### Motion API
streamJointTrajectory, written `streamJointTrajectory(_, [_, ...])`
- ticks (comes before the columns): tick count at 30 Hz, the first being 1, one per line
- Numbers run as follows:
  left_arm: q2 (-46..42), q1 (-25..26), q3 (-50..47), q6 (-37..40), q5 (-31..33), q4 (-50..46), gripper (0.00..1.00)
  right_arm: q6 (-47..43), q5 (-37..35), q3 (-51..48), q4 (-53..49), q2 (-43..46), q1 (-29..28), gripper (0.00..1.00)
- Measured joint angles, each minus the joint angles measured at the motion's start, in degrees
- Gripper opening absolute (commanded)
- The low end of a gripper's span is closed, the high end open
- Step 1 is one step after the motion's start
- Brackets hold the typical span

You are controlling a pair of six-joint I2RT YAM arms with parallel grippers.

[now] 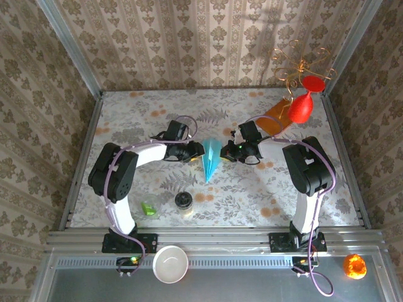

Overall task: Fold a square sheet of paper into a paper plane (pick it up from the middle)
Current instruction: Move the paper plane to the top-center of the table.

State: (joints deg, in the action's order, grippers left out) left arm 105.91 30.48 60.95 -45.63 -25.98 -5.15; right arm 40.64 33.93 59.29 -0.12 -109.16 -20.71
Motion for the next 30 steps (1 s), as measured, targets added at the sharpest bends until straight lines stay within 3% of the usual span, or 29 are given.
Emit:
streamJointTrajectory(6, [2.3,0.0,2.5,1.2,0.0,-1.8,0.08,0.0,0.0,0.0,0.0,0.0,0.0,0.03])
streamJointTrajectory(11, [2.2,-0.6,2.4,1.4,0.3,-2.2,0.04,0.0,0.0,0.0,0.0,0.0,0.4,0.03])
streamJointTrajectory(21, [-1.3,-2.0,-1.8,0.6,1.9,-1.3,0.04,0.1,0.0,0.0,0.0,0.0,0.8,0.03])
streamJointTrajectory(30, [-1.4,-2.0,-3.5,-0.2,3.1,-1.4,0.22,0.2,0.5,0.0,0.2,-0.3,0.8,0.04])
